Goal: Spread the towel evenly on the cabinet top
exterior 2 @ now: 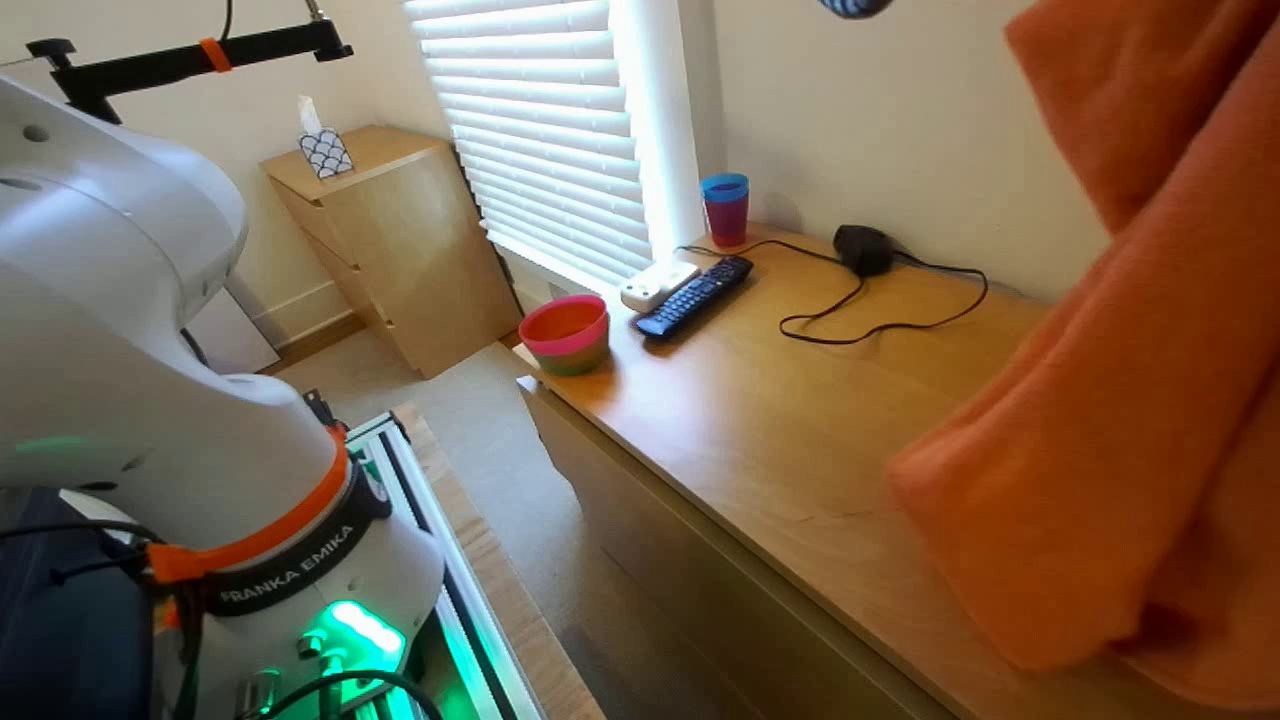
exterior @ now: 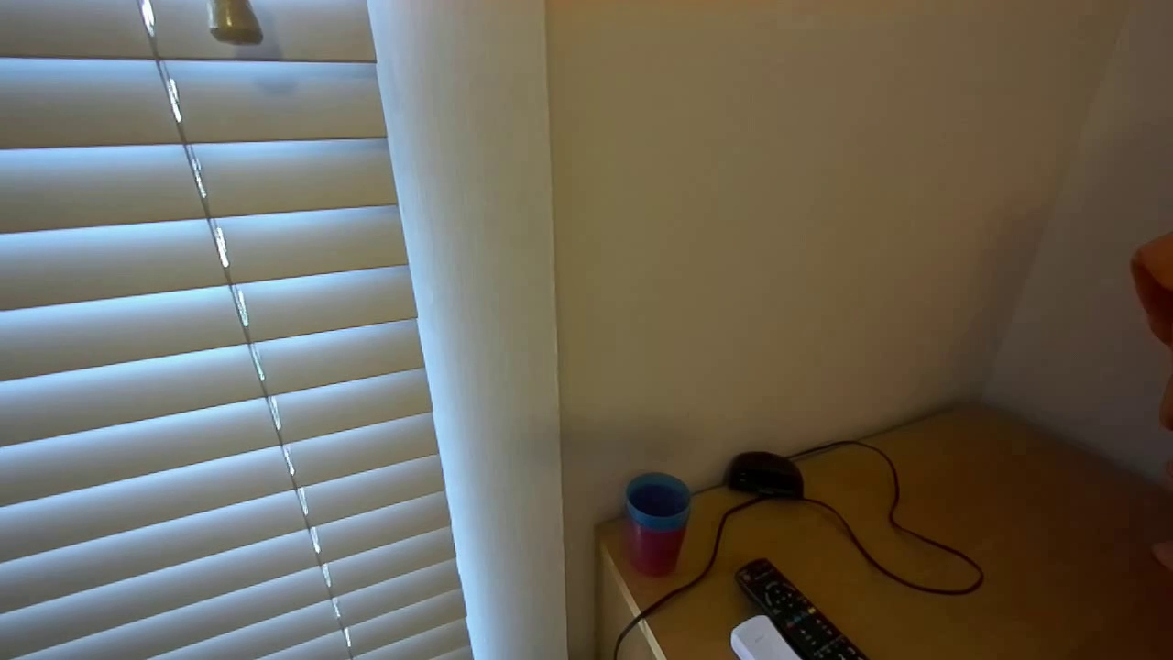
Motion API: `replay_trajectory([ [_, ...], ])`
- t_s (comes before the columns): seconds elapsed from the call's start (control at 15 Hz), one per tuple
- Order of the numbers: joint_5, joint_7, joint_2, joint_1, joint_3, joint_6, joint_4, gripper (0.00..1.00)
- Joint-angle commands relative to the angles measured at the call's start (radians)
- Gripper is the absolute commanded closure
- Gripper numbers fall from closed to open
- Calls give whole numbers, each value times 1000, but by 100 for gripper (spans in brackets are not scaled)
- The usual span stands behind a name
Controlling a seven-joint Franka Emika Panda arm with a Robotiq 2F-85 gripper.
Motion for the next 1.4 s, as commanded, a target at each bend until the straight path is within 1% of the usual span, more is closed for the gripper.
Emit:
replay_trajectory([
  [0.0,75,-19,80,72,-16,25,61,98],
  [0.13,164,-52,104,143,-30,21,37,98],
  [0.2,234,-70,121,190,-40,15,10,98],
  [0.47,511,-154,180,336,-53,-1,-80,98],
  [0.6,638,-217,205,388,-57,-44,-115,98],
  [0.73,724,-266,216,412,-58,-126,-137,98],
  [0.8,746,-288,215,418,-56,-179,-148,98],
  [0.87,766,-308,206,404,-34,-235,-161,79],
  [0.93,778,-320,196,402,-26,-294,-172,67],
  [1.0,790,-335,180,400,-19,-356,-181,61],
  [1.07,783,-339,170,393,-15,-430,-178,52],
  [1.13,761,-346,163,382,-18,-518,-164,45],
  [1.2,679,-315,154,356,-13,-563,-151,37],
  [1.27,556,-260,135,321,-4,-576,-143,30],
  [1.33,472,-220,128,249,43,-553,-141,23],
])
